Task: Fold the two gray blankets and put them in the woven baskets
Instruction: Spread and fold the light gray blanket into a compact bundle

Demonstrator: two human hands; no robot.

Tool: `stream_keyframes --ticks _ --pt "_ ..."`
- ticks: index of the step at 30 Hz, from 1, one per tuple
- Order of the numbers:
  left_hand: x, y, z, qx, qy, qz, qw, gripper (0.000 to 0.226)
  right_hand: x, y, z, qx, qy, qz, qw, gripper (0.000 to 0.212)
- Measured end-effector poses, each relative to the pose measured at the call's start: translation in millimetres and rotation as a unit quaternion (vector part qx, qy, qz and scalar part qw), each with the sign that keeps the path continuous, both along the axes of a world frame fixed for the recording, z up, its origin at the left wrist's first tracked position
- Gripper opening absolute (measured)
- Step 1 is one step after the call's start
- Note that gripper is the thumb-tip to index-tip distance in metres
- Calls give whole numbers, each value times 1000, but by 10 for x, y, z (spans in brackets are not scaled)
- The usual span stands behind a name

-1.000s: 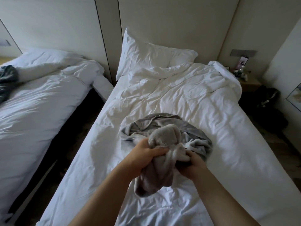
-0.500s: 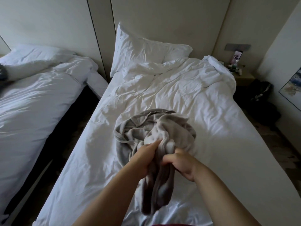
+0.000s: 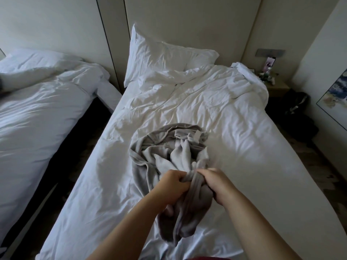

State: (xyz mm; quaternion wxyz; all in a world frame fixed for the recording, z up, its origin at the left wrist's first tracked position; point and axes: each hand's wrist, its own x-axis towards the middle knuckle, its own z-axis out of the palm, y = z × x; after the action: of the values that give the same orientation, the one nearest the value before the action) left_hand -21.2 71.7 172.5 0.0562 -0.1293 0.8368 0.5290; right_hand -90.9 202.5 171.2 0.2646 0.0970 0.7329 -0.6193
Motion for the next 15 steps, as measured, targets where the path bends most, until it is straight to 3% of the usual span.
stream_keyframes --ticks 1,4,6,8,10,12,13,15 --pt "6 -25 -19 -12 6 11 1000 45 -7 31 4 28 27 -43 998 10" --pt "51 -139 -56 34 1 113 993 17 -107 179 40 96 134 -165 972 18" --pt "73 -251 -133 82 -24 220 972 34 -120 254 106 103 178 -224 952 26" --pt "112 -363 -203 18 -46 281 959 41 -101 319 140 82 190 -280 937 26" --pt "203 -469 -299 -92 -97 300 944 32 -107 349 123 11 147 -334 931 25" --pt "298 -575 -487 -104 -194 292 931 38 -122 347 64 -94 26 -321 942 20" --pt "352 -611 -595 -60 -264 263 926 41 -115 349 10 -132 -40 -278 951 17" --pt "503 -629 -693 99 -419 132 893 25 -61 387 -174 -89 -144 -156 973 19"
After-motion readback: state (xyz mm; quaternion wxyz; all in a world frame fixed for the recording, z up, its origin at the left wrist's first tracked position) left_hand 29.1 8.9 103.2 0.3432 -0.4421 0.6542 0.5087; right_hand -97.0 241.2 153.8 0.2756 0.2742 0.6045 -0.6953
